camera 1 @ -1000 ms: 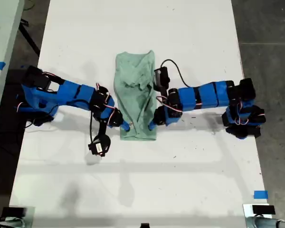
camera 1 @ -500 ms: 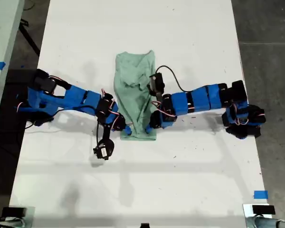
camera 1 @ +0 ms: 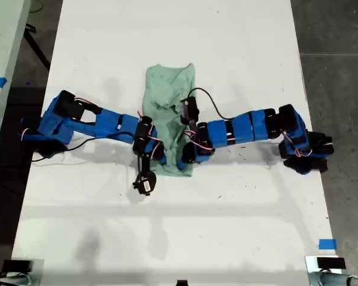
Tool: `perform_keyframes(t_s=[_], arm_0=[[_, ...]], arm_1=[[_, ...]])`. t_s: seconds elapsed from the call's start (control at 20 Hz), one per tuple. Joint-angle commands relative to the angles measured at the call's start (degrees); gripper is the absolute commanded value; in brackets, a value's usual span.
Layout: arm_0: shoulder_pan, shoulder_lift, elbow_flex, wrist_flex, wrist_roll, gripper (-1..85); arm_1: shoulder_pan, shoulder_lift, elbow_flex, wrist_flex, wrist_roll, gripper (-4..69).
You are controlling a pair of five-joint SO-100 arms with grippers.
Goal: Fold t-shirt
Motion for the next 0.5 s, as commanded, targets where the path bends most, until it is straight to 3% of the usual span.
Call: perform_keyframes(t_s=[0.0,0.05,0.15,0.45], arm_0=[[-1.05,-1.32,-3.34,2.72,-0.09,2.7],[-1.05,-1.41,-3.34,2.72,0.0,0.0],[-0.62,-1.41,-3.43,2.81,0.09,0.0],[2.72,4.13,-3.43,4.31,-1.05,-0.1]], arm_1=[[0.09,-1.05,-3.96,-0.26,-0.79,26.2],[0.09,-1.41,-4.13,-0.26,-0.88,20.1],[0.26,-2.64,-5.8,1.67,0.35,0.8],[-0.79,1.14,-8.53,6.24,1.67,-1.1]])
